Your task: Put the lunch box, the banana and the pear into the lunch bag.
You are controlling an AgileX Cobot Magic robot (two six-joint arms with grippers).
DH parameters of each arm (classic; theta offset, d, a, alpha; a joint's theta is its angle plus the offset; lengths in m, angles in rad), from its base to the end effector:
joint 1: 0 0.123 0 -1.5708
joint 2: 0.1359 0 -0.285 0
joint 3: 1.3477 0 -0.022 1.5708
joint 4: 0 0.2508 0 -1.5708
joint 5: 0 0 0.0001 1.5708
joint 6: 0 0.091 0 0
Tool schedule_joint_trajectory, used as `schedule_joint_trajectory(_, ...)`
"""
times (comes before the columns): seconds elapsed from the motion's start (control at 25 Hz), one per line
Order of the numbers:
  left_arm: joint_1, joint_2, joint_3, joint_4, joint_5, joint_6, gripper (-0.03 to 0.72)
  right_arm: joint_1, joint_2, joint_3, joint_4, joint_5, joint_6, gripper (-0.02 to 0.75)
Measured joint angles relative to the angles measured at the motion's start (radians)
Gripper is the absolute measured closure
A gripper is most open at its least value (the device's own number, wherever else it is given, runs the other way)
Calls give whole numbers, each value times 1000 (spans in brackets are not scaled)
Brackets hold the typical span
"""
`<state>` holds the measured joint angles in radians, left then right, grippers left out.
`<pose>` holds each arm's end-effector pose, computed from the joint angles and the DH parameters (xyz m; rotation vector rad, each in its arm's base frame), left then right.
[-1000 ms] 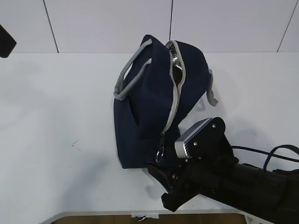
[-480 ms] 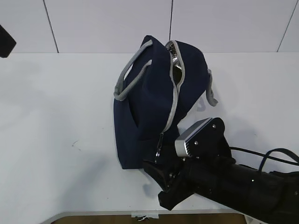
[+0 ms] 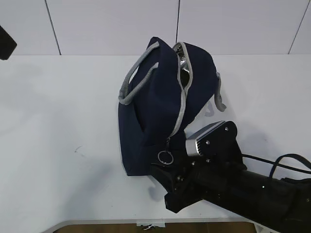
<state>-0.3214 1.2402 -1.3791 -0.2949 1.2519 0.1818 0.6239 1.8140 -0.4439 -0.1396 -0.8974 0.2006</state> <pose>0.2109 -0.0967 0.4060 0.6260 2.5098 -0.4479 0.2226 0.1724 0.1190 -0.5771 1.9209 0.5857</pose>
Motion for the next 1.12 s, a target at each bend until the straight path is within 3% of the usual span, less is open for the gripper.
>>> schedule_joint_trajectory(0.2, 0, 0, 0, 0, 0, 0, 255, 0, 0, 0, 12, 11, 2, 297)
schedule_joint_trajectory(0.48, 0, 0, 0, 0, 0, 0, 255, 0, 0, 0, 18, 21, 2, 445)
schedule_joint_trajectory(0.84, 0, 0, 0, 0, 0, -1, 255, 0, 0, 0, 28, 21, 2, 480)
schedule_joint_trajectory(1.12, 0, 0, 0, 0, 0, -1, 255, 0, 0, 0, 45, 23, 2, 584)
